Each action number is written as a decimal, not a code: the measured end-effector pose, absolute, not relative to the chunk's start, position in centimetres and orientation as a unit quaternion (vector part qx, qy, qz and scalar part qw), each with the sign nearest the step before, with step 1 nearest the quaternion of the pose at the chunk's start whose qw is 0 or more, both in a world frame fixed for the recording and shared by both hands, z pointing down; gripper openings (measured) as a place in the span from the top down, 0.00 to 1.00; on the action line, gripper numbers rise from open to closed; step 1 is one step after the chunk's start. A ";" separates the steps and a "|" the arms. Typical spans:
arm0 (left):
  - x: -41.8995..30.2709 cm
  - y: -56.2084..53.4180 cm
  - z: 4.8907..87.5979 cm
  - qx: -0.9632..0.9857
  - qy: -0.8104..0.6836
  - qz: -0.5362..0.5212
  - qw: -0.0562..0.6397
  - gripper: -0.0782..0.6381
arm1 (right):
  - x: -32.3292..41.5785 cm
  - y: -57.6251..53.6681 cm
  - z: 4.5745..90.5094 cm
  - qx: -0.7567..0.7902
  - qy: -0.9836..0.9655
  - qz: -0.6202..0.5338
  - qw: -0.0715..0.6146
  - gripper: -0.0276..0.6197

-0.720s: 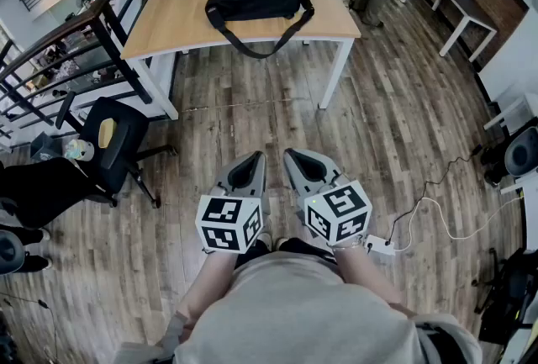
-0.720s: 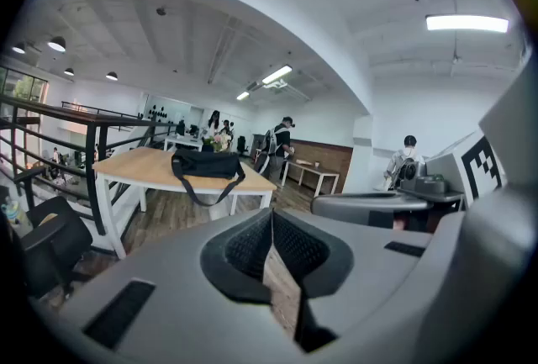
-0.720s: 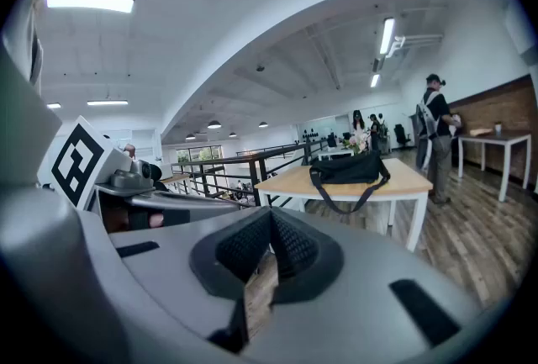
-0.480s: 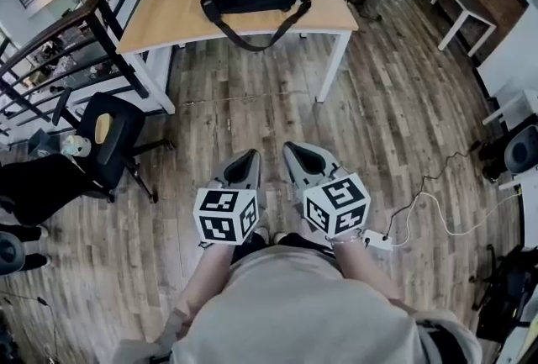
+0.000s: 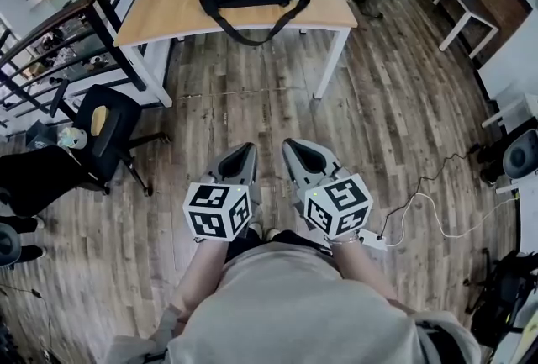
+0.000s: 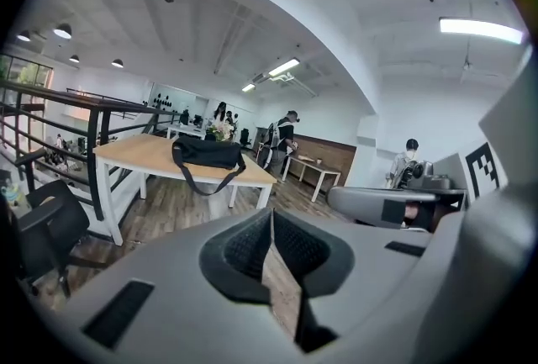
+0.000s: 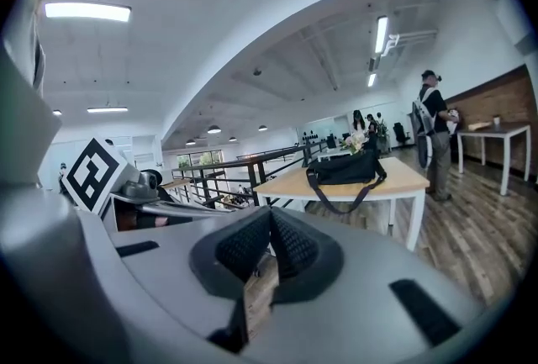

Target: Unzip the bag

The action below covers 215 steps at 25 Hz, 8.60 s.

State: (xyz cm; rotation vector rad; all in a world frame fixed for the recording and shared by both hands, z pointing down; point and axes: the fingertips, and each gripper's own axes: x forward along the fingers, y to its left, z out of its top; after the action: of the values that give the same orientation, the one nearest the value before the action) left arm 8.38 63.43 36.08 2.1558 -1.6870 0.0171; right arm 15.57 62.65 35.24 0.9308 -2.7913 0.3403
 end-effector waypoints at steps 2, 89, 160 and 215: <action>8.3 63.4 35.8 0.762 -0.618 0.004 0.193 0.86 | 15.9 62.7 35.1 0.310 -0.939 0.119 0.088 0.94; -5.9 9.6 39.5 0.773 -0.583 0.025 0.248 0.69 | 2.6 8.0 39.9 0.323 -0.923 0.171 0.117 0.76; 0.9 -20.6 39.5 0.864 -0.457 0.182 0.105 0.69 | 6.5 -21.0 41.9 0.449 -0.857 0.233 0.095 0.77; -3.5 -17.6 41.5 0.824 -0.467 0.321 -0.001 0.87 | 6.8 -20.4 43.2 0.440 -0.856 0.251 0.100 0.85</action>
State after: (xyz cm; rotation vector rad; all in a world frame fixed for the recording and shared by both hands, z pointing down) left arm -3.50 -17.64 41.55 2.5908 -1.4675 1.0080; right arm 6.82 -20.36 43.25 1.3004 -2.5312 0.7408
